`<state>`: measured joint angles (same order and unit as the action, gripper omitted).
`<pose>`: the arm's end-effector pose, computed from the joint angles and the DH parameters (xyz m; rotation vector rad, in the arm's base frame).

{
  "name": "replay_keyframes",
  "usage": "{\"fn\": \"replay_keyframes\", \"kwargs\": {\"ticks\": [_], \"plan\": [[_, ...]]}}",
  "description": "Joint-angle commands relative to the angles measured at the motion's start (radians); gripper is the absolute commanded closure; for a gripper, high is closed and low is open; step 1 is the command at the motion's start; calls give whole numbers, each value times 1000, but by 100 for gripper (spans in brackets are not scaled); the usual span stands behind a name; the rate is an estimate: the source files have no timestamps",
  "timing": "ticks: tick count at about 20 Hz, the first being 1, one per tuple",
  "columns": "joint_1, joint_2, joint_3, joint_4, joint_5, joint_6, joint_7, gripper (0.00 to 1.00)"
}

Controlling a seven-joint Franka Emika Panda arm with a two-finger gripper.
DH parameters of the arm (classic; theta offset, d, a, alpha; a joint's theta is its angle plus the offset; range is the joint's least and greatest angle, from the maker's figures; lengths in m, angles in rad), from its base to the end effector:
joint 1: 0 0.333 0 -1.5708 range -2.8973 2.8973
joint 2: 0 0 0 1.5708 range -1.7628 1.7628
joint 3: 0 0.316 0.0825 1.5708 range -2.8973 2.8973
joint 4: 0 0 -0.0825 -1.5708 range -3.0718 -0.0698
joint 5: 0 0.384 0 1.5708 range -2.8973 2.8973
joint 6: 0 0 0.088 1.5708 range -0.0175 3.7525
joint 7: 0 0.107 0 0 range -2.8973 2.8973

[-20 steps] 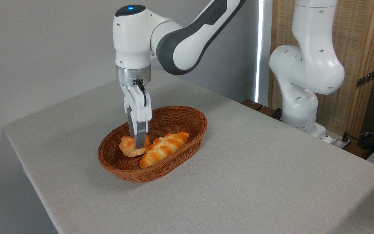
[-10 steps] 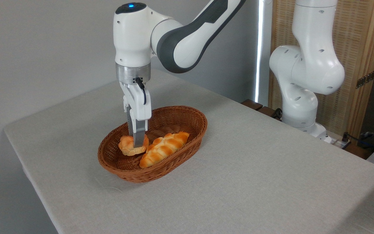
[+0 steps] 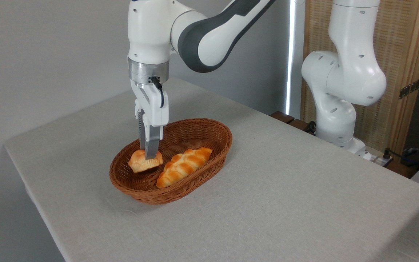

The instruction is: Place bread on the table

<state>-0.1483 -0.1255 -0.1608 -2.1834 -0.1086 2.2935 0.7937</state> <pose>0.5046 -0.1657 0.4657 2.6952 -1.5461 0.3812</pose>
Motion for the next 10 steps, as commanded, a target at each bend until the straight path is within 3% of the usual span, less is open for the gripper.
{"fn": "replay_keyframes", "kwargs": {"ticks": [1,7,9,10], "plan": [[-1,-6,7,11,15,-25,9,61],[-1,-6,6,10,17,-25,9,62],[-1,-5,6,8,18,-25,12,72],[-1,-3,4,8,18,-25,12,72]]}}
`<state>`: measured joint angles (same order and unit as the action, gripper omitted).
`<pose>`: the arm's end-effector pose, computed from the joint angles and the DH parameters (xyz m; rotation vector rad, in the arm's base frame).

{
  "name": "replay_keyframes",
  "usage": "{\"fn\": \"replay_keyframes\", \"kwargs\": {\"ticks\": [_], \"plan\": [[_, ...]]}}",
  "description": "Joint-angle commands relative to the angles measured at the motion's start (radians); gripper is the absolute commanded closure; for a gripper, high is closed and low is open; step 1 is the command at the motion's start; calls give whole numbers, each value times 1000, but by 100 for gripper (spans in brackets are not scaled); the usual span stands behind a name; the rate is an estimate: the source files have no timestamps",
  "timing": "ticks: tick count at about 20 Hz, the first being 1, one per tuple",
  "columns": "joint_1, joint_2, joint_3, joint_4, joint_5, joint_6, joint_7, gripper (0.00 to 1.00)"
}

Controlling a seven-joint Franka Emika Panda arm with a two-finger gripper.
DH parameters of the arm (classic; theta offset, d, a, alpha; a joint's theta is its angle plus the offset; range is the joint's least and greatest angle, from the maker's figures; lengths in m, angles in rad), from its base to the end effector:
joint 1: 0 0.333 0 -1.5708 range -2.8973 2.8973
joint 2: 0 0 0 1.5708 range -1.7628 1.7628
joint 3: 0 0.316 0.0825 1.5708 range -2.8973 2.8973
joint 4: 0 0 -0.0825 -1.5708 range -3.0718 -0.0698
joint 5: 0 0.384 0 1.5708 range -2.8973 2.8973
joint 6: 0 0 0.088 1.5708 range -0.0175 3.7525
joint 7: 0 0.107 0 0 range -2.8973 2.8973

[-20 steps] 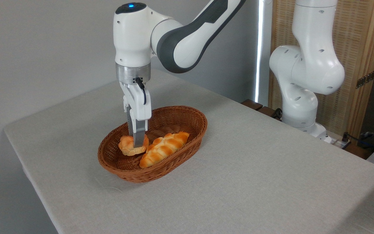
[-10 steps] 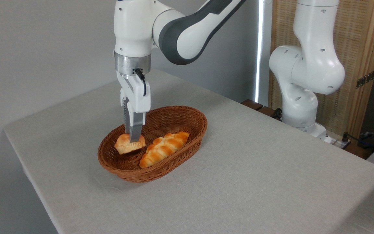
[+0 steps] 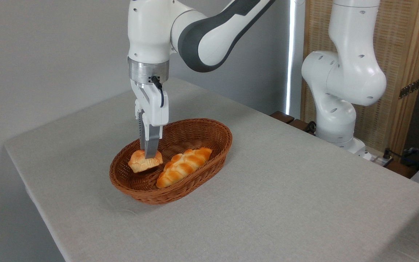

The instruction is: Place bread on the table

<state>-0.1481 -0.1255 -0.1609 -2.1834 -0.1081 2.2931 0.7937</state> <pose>0.5046 -0.1657 0.4656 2.6954 -1.5466 0.3805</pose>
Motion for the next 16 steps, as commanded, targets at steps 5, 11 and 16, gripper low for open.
{"fn": "replay_keyframes", "kwargs": {"ticks": [5,11,16], "plan": [[-1,-3,6,8,18,-24,13,86],[-1,-2,6,8,18,-24,16,91],[-1,-3,6,8,18,-24,18,100]]}}
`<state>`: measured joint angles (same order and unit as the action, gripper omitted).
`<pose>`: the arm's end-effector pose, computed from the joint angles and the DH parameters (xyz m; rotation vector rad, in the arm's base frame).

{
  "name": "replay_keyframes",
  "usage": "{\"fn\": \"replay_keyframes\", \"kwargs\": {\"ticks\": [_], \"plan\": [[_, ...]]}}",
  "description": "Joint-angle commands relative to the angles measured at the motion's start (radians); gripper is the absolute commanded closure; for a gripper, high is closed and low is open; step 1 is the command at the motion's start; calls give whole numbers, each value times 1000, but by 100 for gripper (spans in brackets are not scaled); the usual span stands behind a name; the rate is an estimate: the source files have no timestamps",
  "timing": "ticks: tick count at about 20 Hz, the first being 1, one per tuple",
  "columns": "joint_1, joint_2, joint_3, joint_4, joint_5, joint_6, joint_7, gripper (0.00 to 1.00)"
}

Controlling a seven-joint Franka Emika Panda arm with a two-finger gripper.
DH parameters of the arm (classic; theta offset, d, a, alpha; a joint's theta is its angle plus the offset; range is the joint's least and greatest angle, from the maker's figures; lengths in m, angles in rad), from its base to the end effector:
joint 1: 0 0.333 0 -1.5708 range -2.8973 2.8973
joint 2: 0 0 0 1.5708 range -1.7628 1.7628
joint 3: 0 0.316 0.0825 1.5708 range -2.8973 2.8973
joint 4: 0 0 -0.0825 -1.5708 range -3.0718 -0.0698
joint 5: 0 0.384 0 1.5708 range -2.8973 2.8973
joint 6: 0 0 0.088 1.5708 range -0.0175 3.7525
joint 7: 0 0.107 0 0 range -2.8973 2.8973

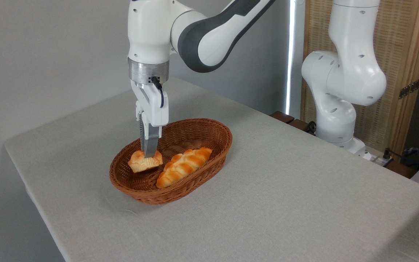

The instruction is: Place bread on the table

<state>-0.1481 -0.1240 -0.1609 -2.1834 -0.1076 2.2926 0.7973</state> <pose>0.5047 -0.1657 0.4648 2.6929 -1.5520 0.3775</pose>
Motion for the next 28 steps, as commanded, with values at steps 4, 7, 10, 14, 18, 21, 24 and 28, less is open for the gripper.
{"fn": "replay_keyframes", "kwargs": {"ticks": [4,7,10,14,18,21,24,28], "plan": [[-1,-5,6,8,17,-24,14,100],[-1,-6,6,8,17,-24,14,100],[-1,-5,6,10,17,-24,13,100],[-1,-6,6,10,17,-24,13,100],[-1,-8,7,10,17,-24,13,100],[-1,-11,21,16,16,-27,10,100],[-1,-11,41,68,16,-93,10,100],[-1,-11,82,155,17,-224,10,100]]}}
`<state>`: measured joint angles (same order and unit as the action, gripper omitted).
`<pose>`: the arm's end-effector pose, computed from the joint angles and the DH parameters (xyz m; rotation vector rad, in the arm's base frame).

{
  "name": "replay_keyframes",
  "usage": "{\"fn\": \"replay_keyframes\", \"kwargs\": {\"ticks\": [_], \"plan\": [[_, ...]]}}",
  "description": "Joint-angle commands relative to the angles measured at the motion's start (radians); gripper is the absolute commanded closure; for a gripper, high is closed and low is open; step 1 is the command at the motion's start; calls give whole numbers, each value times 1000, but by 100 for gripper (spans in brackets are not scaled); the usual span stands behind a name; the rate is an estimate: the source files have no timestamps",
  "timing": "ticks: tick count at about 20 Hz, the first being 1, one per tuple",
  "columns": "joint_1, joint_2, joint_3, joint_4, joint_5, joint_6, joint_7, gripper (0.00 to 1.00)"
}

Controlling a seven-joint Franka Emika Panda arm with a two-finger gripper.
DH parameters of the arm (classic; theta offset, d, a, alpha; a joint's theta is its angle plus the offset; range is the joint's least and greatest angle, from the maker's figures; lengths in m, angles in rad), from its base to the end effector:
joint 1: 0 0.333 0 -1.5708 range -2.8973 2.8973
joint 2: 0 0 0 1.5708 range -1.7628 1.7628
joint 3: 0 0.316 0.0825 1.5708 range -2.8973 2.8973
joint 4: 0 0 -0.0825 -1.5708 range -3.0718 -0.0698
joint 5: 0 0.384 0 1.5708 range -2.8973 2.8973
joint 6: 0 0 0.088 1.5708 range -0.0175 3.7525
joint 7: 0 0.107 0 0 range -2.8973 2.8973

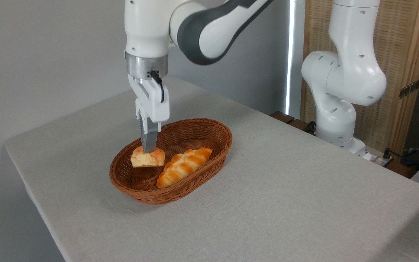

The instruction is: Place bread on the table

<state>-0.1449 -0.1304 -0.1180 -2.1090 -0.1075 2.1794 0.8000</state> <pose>0.5139 -0.1444 0.4928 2.7134 -1.5014 0.3328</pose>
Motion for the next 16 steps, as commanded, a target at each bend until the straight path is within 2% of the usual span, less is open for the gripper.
{"fn": "replay_keyframes", "kwargs": {"ticks": [1,4,7,10,13,14,16], "plan": [[-2,-5,53,110,17,-153,7,100],[-4,-6,110,174,17,-246,30,100],[-4,-8,159,190,26,-276,45,100],[-4,-5,204,187,115,-276,62,100],[-4,2,241,187,140,-268,90,100],[-4,2,267,187,166,-267,129,100],[-4,0,296,187,180,-270,189,100]]}}
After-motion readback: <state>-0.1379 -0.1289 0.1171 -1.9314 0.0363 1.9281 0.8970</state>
